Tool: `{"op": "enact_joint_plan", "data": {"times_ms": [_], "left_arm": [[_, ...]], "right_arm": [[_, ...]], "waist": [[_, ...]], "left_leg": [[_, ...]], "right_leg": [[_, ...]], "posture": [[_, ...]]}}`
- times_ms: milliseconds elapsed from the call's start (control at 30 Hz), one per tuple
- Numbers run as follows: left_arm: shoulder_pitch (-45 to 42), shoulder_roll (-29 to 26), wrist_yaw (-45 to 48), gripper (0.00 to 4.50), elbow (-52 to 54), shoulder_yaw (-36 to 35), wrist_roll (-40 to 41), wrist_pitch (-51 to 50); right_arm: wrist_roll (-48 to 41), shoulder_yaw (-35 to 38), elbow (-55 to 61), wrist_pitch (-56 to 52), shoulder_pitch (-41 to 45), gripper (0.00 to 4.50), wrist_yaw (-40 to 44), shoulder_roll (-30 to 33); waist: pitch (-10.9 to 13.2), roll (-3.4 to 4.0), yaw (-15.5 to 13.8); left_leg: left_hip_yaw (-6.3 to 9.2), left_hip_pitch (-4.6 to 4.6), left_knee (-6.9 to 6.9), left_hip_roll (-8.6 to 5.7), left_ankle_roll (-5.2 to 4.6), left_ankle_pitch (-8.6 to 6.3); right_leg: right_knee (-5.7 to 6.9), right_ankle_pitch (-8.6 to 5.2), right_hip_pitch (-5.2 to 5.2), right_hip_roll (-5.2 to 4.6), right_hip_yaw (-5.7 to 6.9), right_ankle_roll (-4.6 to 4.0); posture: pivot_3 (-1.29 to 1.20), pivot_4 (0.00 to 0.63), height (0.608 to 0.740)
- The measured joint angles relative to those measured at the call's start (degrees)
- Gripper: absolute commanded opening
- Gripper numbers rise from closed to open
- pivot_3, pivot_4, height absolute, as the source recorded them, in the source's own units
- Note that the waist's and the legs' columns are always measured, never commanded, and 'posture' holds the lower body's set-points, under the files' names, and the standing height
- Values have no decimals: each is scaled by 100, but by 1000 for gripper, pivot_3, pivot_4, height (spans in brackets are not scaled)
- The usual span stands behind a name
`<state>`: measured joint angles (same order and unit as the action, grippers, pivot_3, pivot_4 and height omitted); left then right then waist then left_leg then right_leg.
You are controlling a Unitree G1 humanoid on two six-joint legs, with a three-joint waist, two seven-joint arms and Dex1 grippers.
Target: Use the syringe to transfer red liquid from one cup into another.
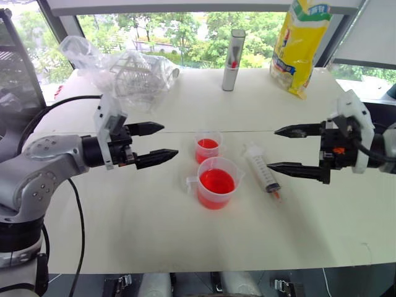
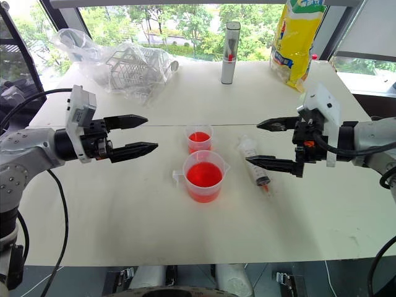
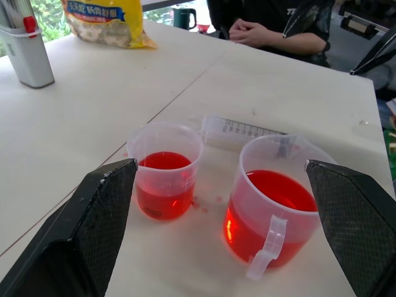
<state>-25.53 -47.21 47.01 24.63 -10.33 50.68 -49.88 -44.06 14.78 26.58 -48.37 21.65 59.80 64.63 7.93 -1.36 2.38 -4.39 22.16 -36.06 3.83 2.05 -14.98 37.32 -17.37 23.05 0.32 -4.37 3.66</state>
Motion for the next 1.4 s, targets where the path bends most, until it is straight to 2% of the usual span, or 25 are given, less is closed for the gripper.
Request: {"op": "enact_joint_plan", "data": {"times_ms": [700,933,1100,1200,1400], "left_arm": [[-15,0,-106,4500,3,-23,174,-74],[-16,3,-96,4500,12,-20,146,-38],[-21,96,-81,4500,7,54,45,83],[-116,160,-55,4500,-58,125,-55,177],[-184,260,47,4500,-145,307,-265,317]], "right_arm": [[13,-28,-44,-11,62,4466,-28,0],[445,-358,-392,6,197,4466,-66,242],[969,-1136,-867,-273,1007,4466,-99,576],[1314,-2012,-1226,-1057,1866,4466,-184,557],[1850,-3452,-2670,-2864,3667,4466,-670,-715]], "waist": [[0,0,0],[0,2,2],[1,6,11],[2,7,14],[0,9,18]], "left_leg": [[0,0,-2,0,0,0],[-2,-1,-4,-1,0,0],[-7,-6,-4,-1,0,0],[-9,-5,-3,-1,0,0],[-18,3,-5,-2,0,0]], "right_leg": [[1,0,0,0,0,0],[2,0,0,0,-1,0],[4,0,1,-1,-6,-3],[5,-1,5,-1,-10,-6],[19,1,27,3,-17,-9]], "posture": [[0,150,740],[0,150,740],[0,150,740],[0,150,740],[0,150,740]]}}
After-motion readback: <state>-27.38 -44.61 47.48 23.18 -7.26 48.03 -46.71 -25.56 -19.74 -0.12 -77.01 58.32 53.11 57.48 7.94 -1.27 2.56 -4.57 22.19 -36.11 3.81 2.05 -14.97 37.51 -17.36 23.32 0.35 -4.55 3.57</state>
